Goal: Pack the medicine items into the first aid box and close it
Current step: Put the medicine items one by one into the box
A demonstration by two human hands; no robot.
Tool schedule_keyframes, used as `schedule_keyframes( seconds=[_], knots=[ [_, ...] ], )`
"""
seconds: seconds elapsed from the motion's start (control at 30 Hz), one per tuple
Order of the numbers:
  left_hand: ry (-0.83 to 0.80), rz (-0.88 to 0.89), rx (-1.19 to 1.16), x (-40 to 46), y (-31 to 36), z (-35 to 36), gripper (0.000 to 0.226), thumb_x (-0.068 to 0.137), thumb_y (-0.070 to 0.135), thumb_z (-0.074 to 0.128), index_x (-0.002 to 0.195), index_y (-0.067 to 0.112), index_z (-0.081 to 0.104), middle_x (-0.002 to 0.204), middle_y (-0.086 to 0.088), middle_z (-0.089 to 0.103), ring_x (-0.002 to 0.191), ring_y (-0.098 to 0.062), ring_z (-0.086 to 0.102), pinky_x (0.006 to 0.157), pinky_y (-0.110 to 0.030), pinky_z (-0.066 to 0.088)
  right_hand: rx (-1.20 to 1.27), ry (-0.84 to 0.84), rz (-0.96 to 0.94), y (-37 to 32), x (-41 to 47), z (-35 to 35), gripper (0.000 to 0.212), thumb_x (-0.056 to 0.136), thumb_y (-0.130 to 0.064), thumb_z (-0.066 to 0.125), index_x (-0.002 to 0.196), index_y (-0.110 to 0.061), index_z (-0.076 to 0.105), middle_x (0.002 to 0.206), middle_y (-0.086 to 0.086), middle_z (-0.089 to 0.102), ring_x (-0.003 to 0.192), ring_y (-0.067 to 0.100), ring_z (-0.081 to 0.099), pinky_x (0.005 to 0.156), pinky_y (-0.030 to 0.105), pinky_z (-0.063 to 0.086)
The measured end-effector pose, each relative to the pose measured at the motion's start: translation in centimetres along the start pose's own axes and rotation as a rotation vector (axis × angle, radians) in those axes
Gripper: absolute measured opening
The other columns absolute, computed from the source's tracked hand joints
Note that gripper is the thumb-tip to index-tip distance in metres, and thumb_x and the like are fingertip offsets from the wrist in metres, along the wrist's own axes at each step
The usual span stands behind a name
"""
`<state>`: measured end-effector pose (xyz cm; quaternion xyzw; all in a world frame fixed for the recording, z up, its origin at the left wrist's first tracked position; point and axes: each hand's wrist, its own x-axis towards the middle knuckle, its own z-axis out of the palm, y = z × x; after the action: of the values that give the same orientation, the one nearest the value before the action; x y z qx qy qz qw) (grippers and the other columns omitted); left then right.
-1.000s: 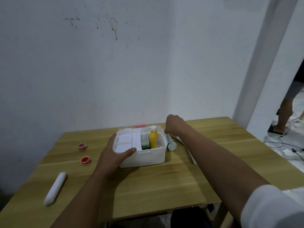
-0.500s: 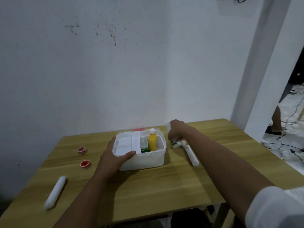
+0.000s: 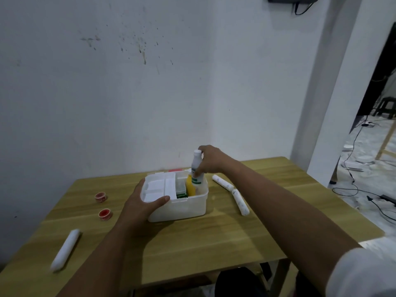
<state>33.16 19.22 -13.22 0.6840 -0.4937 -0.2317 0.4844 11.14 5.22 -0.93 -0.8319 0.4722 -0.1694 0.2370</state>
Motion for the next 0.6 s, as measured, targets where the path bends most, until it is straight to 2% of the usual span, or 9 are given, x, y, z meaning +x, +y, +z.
schedule_keyframes(
  seconds=[0.07,0.13,0.23,0.3,0.4,0.5,0.6],
  knots=[
    [0.002,0.016,-0.01,0.0,0.0,0.0,0.114,0.058,0.063,0.084,0.155,0.038,0.031,0.153,0.006,0.046,0.122,-0.014,0.046,0.085,-0.032,0.047,-0.066,-0.024,-0.023,0.0,0.1,1.3,0.073,0.07,-0.025,0.093,0.132,-0.01,0.057,0.131,0.009,0.059,0.112,0.027,0.059,0.084,0.034,0.051],
    [0.005,0.025,-0.013,0.0,0.0,0.0,0.112,0.059,0.062,0.085,0.155,0.037,0.032,0.152,0.006,0.046,0.123,-0.015,0.046,0.085,-0.031,0.047,-0.13,-0.063,-0.034,0.3,0.3,2.5,0.079,0.071,-0.026,0.092,0.138,-0.009,0.054,0.135,0.008,0.058,0.119,0.028,0.057,0.085,0.032,0.048],
    [0.007,0.022,-0.003,-0.1,-0.1,0.0,0.113,0.059,0.063,0.084,0.155,0.037,0.031,0.154,0.006,0.045,0.123,-0.014,0.045,0.09,-0.035,0.047,-0.279,-0.082,-0.051,0.6,0.6,3.9,0.066,0.067,-0.028,0.091,0.123,-0.012,0.061,0.12,0.006,0.062,0.104,0.026,0.058,0.076,0.033,0.048],
    [0.009,0.021,0.004,-0.1,-0.1,0.1,0.114,0.059,0.063,0.082,0.156,0.037,0.029,0.155,0.005,0.044,0.12,-0.012,0.043,0.091,-0.036,0.047,-0.367,-0.087,-0.048,0.8,0.7,4.6,0.053,0.065,-0.027,0.09,0.11,-0.016,0.062,0.108,0.003,0.064,0.098,0.025,0.061,0.079,0.037,0.056],
    [0.016,0.03,0.006,-0.1,0.1,0.2,0.112,0.061,0.061,0.083,0.156,0.036,0.03,0.154,0.004,0.044,0.122,-0.013,0.044,0.09,-0.036,0.047,-0.452,-0.107,-0.053,0.8,0.5,5.5,0.04,0.071,-0.018,0.085,0.105,-0.016,0.064,0.102,0.006,0.067,0.092,0.026,0.063,0.082,0.042,0.059],
    [0.012,0.02,0.011,0.0,0.0,0.2,0.112,0.06,0.062,0.082,0.156,0.036,0.03,0.155,0.004,0.044,0.129,-0.02,0.046,0.093,-0.038,0.048,-0.406,-0.108,-0.086,0.8,0.7,5.3,0.045,0.071,-0.019,0.088,0.11,-0.014,0.067,0.109,0.005,0.067,0.098,0.026,0.063,0.081,0.037,0.058],
    [-0.002,0.016,0.024,0.1,-0.1,0.0,0.118,0.054,0.073,0.081,0.155,0.038,0.031,0.153,0.006,0.046,0.126,-0.017,0.046,0.091,-0.037,0.048,-0.186,-0.075,-0.071,1.2,0.8,3.1,0.054,0.068,-0.03,0.093,0.115,-0.013,0.072,0.108,0.0,0.062,0.104,0.021,0.063,0.08,0.031,0.052]
  ],
)
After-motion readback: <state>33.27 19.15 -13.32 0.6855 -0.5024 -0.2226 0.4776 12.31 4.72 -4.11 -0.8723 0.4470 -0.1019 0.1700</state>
